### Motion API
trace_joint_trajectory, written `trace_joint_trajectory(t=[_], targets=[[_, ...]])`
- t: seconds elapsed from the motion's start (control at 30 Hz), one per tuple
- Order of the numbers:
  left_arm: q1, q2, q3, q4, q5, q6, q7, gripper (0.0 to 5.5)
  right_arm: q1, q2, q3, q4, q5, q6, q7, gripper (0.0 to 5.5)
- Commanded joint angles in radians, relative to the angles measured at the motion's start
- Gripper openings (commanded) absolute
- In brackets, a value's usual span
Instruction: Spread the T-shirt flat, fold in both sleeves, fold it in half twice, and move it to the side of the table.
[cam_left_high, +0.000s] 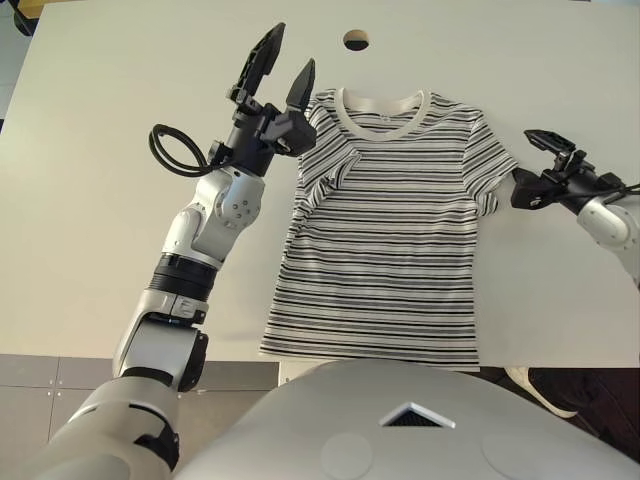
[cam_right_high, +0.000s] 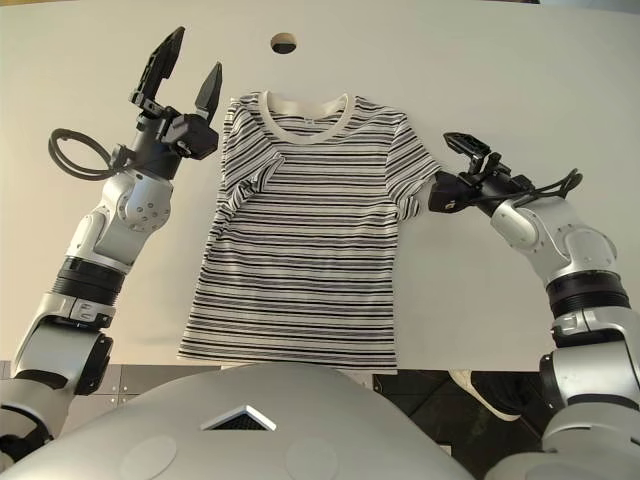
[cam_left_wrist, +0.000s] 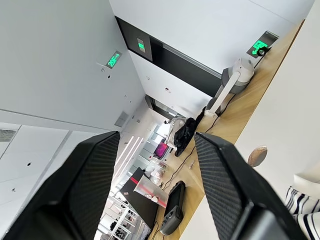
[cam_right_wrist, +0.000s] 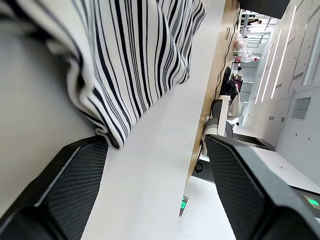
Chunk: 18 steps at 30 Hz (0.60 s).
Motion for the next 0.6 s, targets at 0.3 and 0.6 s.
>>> trace_joint_trajectory(t=[0.3,0.6], targets=[[0.014,0.004,0.009,0.008,0.002,-0.003,-0.017,2.8,-0.028,0.055,0.063,0.087,-0.028,-0.007,-0.049,2.73],[0.019,-0.008,-0.004,0.011,0.011,-0.005,-0.017,2.8,-0.061,0.076,0.103,0.177,-0.032,-0.04,-0.098,1.17]])
